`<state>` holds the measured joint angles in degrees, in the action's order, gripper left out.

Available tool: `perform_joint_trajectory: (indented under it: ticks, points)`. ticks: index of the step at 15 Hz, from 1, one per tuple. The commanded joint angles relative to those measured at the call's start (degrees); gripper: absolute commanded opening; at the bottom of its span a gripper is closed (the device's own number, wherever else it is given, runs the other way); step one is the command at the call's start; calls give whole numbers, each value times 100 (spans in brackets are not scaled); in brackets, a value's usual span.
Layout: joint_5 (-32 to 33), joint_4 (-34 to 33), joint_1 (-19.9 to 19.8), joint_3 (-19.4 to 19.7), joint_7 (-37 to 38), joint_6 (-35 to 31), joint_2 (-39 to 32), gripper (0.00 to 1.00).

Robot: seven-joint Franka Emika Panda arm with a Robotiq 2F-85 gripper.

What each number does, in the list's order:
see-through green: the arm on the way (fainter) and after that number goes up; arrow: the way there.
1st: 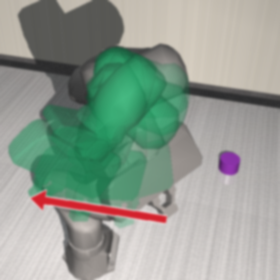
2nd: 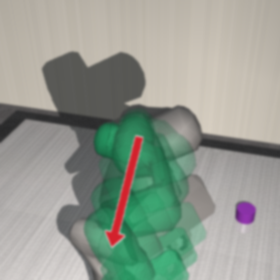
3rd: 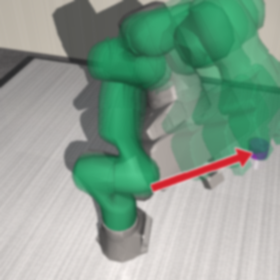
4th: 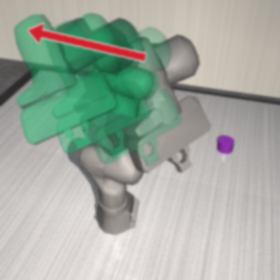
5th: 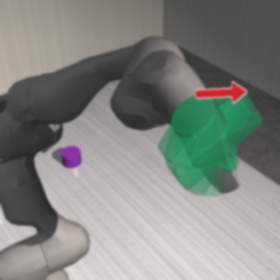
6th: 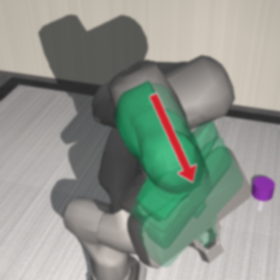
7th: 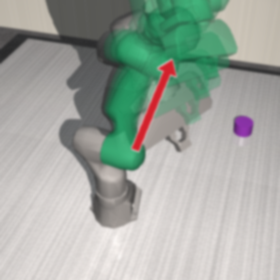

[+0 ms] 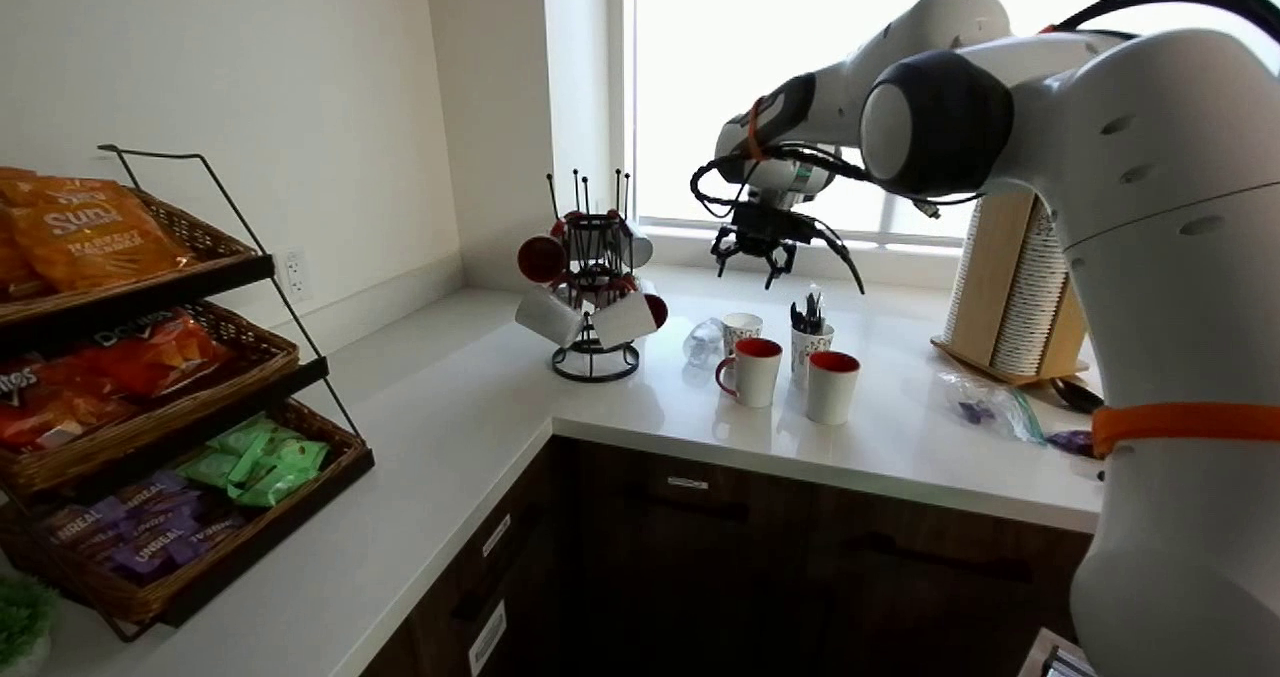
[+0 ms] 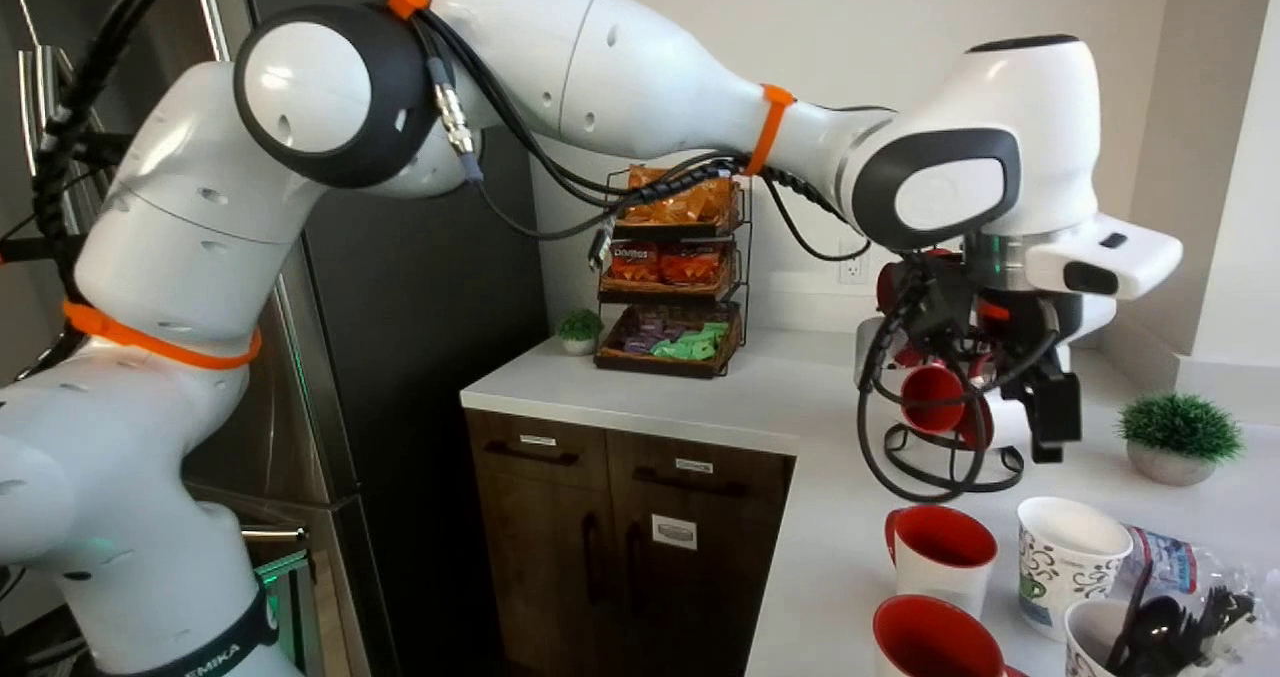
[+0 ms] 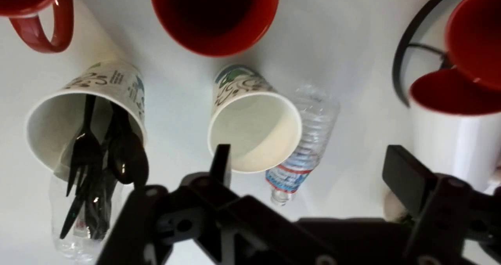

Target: Remove the paper cup from the mug and put it on the table

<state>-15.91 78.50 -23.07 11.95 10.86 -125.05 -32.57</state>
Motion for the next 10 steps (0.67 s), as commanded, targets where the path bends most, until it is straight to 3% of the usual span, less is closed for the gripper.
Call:
perform_joint_trajectory:
  ticks: [1,8,9,10]
  points:
    - [29,1380,185,-218,-769,415,1250,100]
    - [152,3218,494,-235,-2347,1347,2894,100]
    - [18,2440,519,-178,-1926,1200,2259,100]
    - [48,2677,543,-161,-2084,1293,2457,100]
